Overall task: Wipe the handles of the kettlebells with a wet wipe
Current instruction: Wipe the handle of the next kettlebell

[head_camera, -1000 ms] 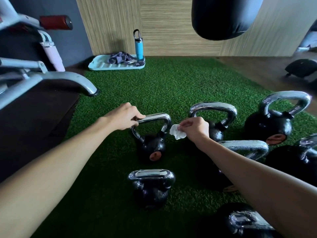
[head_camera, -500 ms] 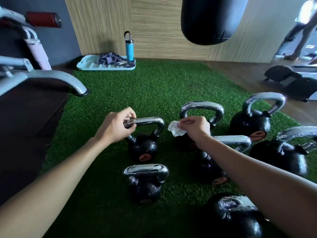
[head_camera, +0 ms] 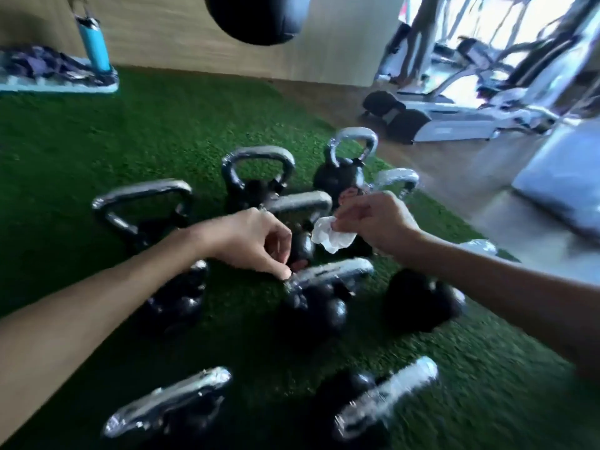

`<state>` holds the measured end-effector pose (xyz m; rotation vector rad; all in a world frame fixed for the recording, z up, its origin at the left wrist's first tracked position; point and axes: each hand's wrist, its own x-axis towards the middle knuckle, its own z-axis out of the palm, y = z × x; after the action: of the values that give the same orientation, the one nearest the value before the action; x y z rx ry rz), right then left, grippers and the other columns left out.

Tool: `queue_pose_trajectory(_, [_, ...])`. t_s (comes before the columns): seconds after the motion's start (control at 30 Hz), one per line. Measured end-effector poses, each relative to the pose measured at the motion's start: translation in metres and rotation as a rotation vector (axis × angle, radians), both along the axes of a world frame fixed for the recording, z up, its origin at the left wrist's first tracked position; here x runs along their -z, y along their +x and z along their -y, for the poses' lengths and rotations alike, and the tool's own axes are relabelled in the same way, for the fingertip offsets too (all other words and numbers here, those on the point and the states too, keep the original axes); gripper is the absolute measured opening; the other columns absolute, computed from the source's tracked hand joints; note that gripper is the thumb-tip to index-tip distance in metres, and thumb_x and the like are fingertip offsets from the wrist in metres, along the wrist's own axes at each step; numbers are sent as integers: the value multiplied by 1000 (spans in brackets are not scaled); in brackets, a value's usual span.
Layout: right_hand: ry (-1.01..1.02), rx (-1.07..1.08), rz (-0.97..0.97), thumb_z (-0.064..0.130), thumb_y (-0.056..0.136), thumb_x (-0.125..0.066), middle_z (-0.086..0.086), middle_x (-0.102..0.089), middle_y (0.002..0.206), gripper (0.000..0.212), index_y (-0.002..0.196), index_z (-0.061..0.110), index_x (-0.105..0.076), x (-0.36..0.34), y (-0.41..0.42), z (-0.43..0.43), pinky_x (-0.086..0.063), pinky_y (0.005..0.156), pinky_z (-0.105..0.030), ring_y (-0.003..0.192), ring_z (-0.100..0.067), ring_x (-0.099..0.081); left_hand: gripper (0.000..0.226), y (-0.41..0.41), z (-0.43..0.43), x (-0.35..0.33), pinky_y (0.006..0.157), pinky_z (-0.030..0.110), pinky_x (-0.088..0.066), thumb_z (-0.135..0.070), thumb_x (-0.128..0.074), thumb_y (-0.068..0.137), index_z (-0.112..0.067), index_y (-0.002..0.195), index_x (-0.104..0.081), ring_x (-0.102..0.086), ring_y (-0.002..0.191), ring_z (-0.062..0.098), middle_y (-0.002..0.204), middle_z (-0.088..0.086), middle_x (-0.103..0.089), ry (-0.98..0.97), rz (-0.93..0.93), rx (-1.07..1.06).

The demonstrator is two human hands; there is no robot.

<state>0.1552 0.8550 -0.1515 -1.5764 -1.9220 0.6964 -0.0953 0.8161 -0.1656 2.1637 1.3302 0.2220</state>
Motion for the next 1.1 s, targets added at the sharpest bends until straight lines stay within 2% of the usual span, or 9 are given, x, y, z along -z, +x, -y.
queue_pose_trajectory(0.17, [-18, 18, 60, 23, 70, -90, 9, -76, 73, 16, 72, 33, -77, -4, 60, 76, -54, 69, -22, 69, -1, -68, 17, 56, 36, -22, 58, 21, -49, -42, -77, 85, -26, 84, -75, -65, 60, 4, 77, -15, -75, -299, -138, 200])
queue_pose_trajectory(0.23, [-28, -75, 141, 26, 74, -88, 12, -73, 71, 11, 76, 30, -78, 6, 81, 108, -41, 58, -9, 59, 8, -60, 15, 73, 50, -16, 57, 20, -46, -42, -75, 88, -28, 89, -77, -64, 61, 3, 82, -15, -76, -395, -137, 211])
queue_pose_trajectory(0.33, [-4, -171, 204, 28, 80, -83, 12, -71, 73, 6, 79, 26, -77, 17, 109, 146, -39, 55, -6, 58, 13, -55, 18, 103, 70, -5, 59, 18, -46, -47, -74, 88, -32, 97, -79, -65, 64, 2, 92, -16, -77, -439, -93, 143])
queue_pose_trajectory(0.5, [184, -210, 201, 28, 81, -82, 17, -66, 77, 4, 82, 29, -78, 43, 135, 165, -37, 60, -5, 71, 12, -57, 36, 143, 98, -1, 66, 14, -48, -52, -84, 75, -35, 106, -78, -67, 62, -1, 91, -19, -77, -382, -128, 100])
queue_pose_trajectory(0.57, [191, -252, 182, 31, 80, -80, 16, -66, 85, 5, 84, 31, -78, 55, 138, 168, -36, 66, -6, 78, 6, -58, 35, 150, 109, 8, 62, 11, -47, -48, -88, 72, -33, 102, -79, -68, 60, 0, 87, -14, -78, -310, -139, 71])
queue_pose_trajectory(0.67, [189, -367, 205, 33, 80, -79, 16, -69, 91, 11, 91, 31, -79, 65, 142, 171, -35, 77, -4, 85, 2, -58, 32, 153, 124, 18, 60, 19, -55, -43, -91, 70, -32, 98, -80, -72, 61, 5, 83, -10, -79, -197, -123, -7])
queue_pose_trajectory(0.8, [187, -501, 288, 16, 84, -76, 14, -71, 98, 25, 105, 30, -79, 58, 153, 164, -33, 80, -2, 87, 6, -54, 33, 158, 134, 19, 63, 18, -56, -41, -91, 69, -30, 98, -81, -68, 56, 0, 80, -16, -77, -134, -135, -55])
queue_pose_trajectory(0.93, [137, -625, 372, 19, 80, -83, 17, -74, 97, 31, 107, 34, -78, 39, 150, 146, -34, 68, 3, 74, 17, -52, 33, 162, 134, 18, 62, 22, -58, -38, -94, 67, -27, 95, -82, -68, 54, 2, 77, -14, -77, -136, -146, -88])
queue_pose_trajectory(1.1, [115, -751, 518, 25, 76, -86, 12, -76, 103, 40, 115, 30, -75, 24, 128, 124, -31, 62, 5, 82, 6, -60, 30, 166, 134, 16, 63, 23, -58, -37, -95, 66, -27, 91, -82, -69, 55, 0, 74, -15, -77, -125, -160, -112])
